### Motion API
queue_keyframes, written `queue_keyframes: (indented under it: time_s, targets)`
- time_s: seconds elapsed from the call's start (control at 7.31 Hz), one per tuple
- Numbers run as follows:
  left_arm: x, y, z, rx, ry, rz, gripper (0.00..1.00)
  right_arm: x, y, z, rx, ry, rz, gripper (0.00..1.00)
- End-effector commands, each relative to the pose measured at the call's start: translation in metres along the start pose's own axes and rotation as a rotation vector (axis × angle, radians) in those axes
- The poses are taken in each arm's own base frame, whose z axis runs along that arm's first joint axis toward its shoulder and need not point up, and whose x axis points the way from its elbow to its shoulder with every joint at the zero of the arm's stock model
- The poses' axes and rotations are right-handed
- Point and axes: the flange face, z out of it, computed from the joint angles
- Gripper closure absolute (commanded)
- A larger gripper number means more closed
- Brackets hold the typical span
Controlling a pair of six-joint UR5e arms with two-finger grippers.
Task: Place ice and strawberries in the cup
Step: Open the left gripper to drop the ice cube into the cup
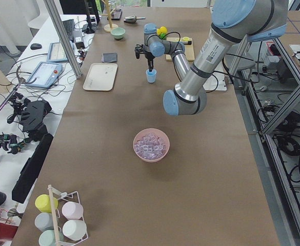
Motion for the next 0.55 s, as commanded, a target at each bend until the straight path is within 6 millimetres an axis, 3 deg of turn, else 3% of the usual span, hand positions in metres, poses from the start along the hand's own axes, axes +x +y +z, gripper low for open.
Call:
queue_keyframes:
  time_s: [0.0,0.14,0.27,0.41]
  targets:
    - [0.007,0.003,-0.003,-0.001,0.008,0.004,0.35,0.001,0.000,0.001,-0.002,-0.001,0.002,0.00]
    - [0.009,0.003,-0.005,0.000,0.012,0.001,0.30,0.001,0.000,0.001,-0.003,-0.001,0.003,0.00]
    - [0.006,-0.004,-0.011,0.010,0.012,0.002,0.33,0.001,0.000,0.001,-0.002,-0.001,0.004,0.00]
    - [-0.027,-0.034,-0.016,0.039,-0.015,0.028,0.33,0.000,-0.001,0.000,0.001,0.000,0.000,0.00]
